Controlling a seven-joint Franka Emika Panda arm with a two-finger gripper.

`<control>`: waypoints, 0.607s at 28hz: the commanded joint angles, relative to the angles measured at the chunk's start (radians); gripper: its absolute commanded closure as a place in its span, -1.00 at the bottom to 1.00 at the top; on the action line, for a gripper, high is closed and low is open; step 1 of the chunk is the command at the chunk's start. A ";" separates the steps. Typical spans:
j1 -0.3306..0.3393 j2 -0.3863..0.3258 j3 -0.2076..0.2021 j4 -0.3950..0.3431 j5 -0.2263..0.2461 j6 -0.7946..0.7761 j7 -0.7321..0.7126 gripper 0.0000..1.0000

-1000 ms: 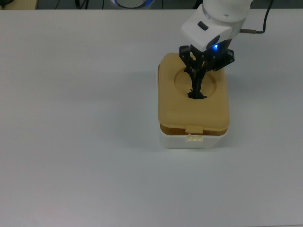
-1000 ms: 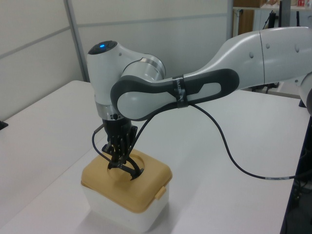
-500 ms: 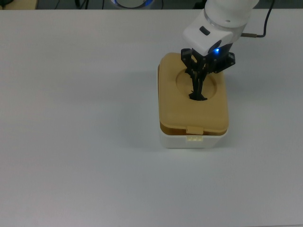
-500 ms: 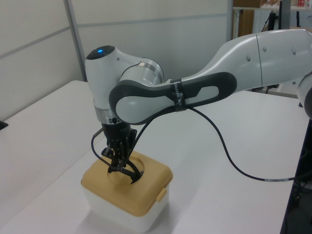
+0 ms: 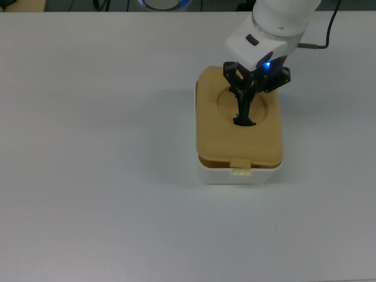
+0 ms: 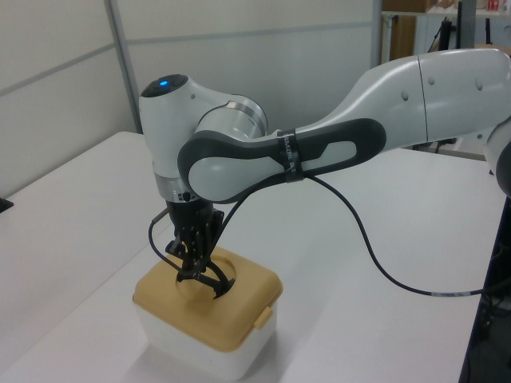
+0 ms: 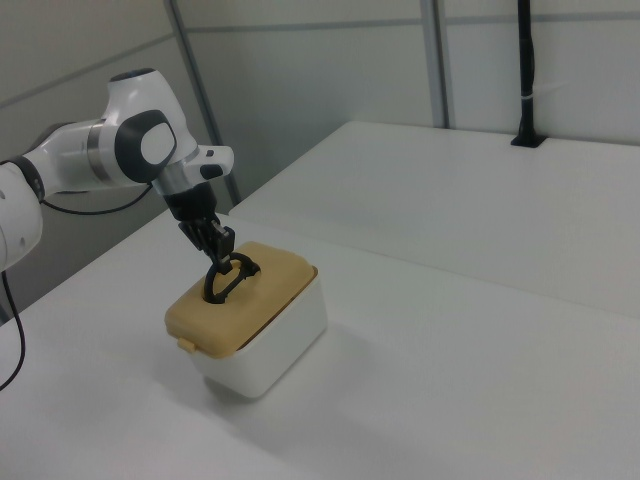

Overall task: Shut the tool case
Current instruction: 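Lower the lid onto the box rim and press it down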

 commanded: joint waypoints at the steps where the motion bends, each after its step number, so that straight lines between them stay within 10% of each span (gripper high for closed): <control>1: 0.006 0.013 -0.019 0.027 -0.016 0.005 0.020 1.00; 6: 0.004 0.017 -0.036 0.027 -0.013 0.008 0.018 0.63; 9: 0.006 0.024 -0.036 0.027 -0.020 0.005 0.022 -1.00; 17: 0.006 0.023 -0.036 0.027 -0.020 -0.005 0.026 -1.00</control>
